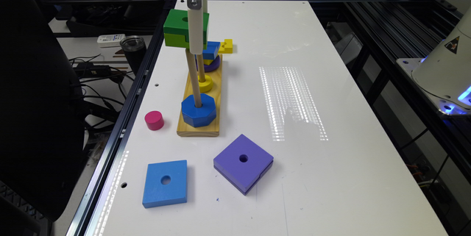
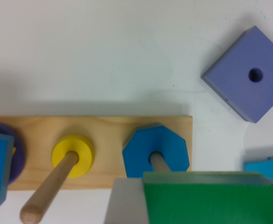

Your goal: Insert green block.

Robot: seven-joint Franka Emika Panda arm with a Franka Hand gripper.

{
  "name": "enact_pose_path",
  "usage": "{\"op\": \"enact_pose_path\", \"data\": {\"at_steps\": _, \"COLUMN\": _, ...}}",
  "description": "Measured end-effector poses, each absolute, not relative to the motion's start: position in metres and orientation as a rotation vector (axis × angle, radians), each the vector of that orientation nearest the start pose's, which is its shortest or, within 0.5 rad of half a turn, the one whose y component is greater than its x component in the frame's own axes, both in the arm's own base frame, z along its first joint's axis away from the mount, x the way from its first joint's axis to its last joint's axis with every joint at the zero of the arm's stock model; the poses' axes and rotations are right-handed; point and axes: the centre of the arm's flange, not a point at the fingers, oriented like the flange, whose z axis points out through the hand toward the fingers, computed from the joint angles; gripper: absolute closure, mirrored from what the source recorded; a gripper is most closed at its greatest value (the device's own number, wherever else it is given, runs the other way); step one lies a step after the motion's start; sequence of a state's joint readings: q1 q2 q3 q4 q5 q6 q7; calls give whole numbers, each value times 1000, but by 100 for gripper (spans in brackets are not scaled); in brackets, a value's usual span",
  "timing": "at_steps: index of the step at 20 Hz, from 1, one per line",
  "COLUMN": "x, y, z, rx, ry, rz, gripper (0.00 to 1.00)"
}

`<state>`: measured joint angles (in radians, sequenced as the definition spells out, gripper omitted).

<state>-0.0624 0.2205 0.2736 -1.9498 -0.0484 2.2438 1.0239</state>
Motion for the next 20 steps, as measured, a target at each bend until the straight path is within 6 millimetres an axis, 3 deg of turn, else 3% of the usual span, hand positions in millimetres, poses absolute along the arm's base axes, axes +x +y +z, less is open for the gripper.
{"op": "enact_pose_path", "data": {"at_steps": 20, "x": 595, "y": 119, "z": 372, "rx": -2840, "ry": 1189, "rz": -76, "gripper": 100}}
